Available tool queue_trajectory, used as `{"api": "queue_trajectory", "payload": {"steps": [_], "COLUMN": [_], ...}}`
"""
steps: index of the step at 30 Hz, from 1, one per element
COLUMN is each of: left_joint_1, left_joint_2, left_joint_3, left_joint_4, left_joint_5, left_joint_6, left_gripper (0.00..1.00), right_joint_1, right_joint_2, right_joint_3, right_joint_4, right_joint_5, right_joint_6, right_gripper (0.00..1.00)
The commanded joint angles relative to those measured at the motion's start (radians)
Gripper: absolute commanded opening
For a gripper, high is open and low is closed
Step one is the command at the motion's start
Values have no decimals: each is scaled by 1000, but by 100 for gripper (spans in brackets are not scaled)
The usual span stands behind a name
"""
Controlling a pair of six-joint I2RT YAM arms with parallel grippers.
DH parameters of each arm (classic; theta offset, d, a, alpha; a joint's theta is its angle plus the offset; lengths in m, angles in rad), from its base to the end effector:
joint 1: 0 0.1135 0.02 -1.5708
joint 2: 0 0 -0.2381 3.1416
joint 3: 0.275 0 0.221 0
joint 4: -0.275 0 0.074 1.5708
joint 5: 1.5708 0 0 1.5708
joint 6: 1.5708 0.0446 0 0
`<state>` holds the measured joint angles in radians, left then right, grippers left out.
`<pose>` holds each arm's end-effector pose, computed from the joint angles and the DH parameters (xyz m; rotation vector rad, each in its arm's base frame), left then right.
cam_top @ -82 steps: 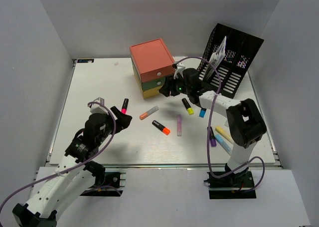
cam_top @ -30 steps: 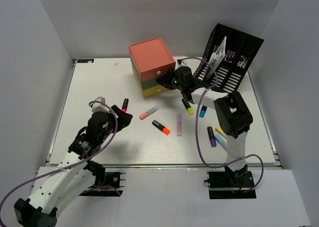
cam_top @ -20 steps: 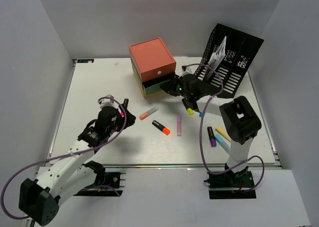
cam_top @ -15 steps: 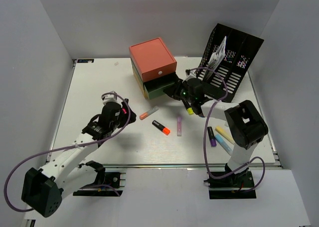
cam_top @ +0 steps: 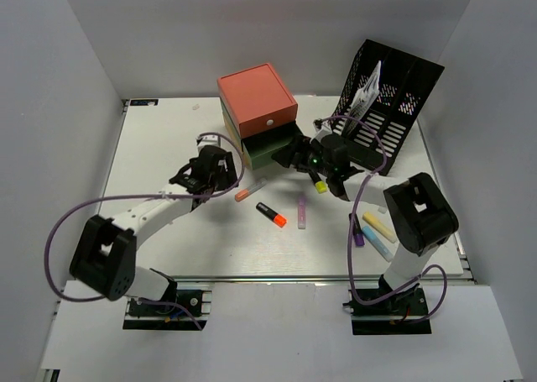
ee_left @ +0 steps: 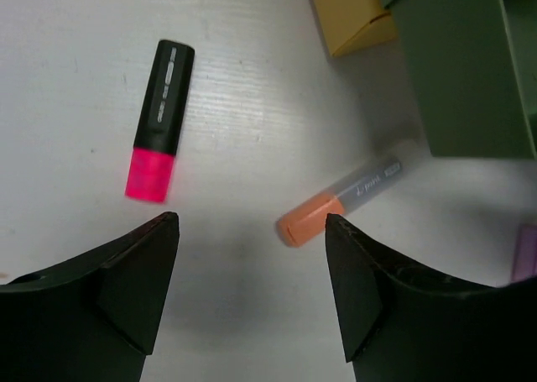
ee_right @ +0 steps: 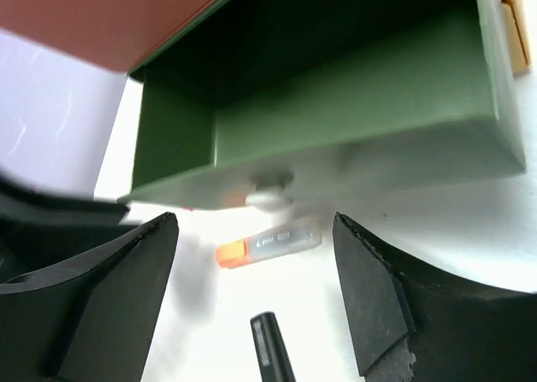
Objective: Organize the desk
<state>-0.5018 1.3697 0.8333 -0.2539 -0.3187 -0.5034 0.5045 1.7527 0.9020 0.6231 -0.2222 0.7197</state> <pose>0.2415 -0.1166 0.2070 -0.1545 2.3100 -0.1324 0.3130 0.1840 0.2008 0.0369 1.9254 1.0512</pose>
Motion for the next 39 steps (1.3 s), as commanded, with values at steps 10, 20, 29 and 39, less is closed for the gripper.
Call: {"api": "queue_trajectory", "payload": {"steps": [10, 20, 29, 39], "left_joint_1": [121, 151, 180, 189], "left_joint_2": [242, 428, 465, 353], "left_joint_3": [164, 314, 291, 192], "left_joint_4": [-16, -85, -116, -156], "left_joint_5": [-16, 0, 18, 84], "left_joint_6": [85, 97, 101, 88], "left_gripper": [53, 65, 60, 15], "right_joint_1": [-61, -106, -159, -219], "right_joint_2": [-318, -539, -708, -791], "right_joint_3": [-156, -150, -178, -201], "right_joint_4": [-144, -368, -411, -407], "right_joint_5": [-132, -570, -727, -756], "right_joint_6": [-209, -461, -548, -581], "right_gripper": [31, 67, 69, 68]}}
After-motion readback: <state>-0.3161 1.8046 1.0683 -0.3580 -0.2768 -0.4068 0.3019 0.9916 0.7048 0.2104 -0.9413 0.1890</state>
